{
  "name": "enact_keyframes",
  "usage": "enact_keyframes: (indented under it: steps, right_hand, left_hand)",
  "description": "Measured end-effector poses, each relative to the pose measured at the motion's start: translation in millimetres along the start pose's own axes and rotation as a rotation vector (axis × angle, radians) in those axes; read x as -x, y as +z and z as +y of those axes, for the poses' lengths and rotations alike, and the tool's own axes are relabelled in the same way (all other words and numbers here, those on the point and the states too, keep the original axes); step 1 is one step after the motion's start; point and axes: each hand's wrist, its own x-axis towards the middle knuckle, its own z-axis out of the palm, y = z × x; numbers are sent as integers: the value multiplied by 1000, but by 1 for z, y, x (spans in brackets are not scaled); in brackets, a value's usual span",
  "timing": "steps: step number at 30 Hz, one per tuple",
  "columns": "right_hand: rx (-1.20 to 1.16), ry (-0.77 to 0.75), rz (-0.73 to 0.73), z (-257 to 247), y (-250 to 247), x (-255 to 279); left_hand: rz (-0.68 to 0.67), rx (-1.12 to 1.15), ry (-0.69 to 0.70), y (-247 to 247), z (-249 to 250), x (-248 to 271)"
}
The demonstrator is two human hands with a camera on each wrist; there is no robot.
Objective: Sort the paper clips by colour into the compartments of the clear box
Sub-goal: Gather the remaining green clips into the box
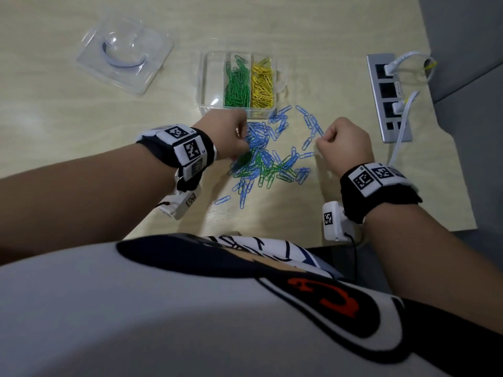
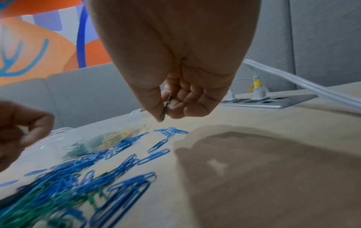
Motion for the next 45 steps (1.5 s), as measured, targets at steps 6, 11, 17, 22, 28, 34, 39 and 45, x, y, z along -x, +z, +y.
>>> enact_keyframes:
  steps: [6,11,17,22,28,34,39,45]
  right_hand:
    - [-52,38,-133,4,-1,-6]
    - [38,-55,-240,-11,4,2]
    - [141,-168,-331,-10,29,13]
    - [180,-175,-294,-6,19,4]
    - [256,-313,-338,-19,21,12]
    - [412,-405,-397,-21,30,16]
    - [440,-338,-432,-20,28,12]
    - [376,-304,-466,-30,14,10]
  left_hand:
    - [-83,-56,56,4,9,-1]
    - [-99,-104,80,10,7,-3]
    - [-121,-263,144,22,2,-1]
    - [-54,-252,150,19,-1,-4]
    - [-60,-100,114,18,3,1]
    - [-149,103,-30,19,7,3]
    - [-243,401,-123,23,8,1]
    - [-326,731,-242,23,16,2]
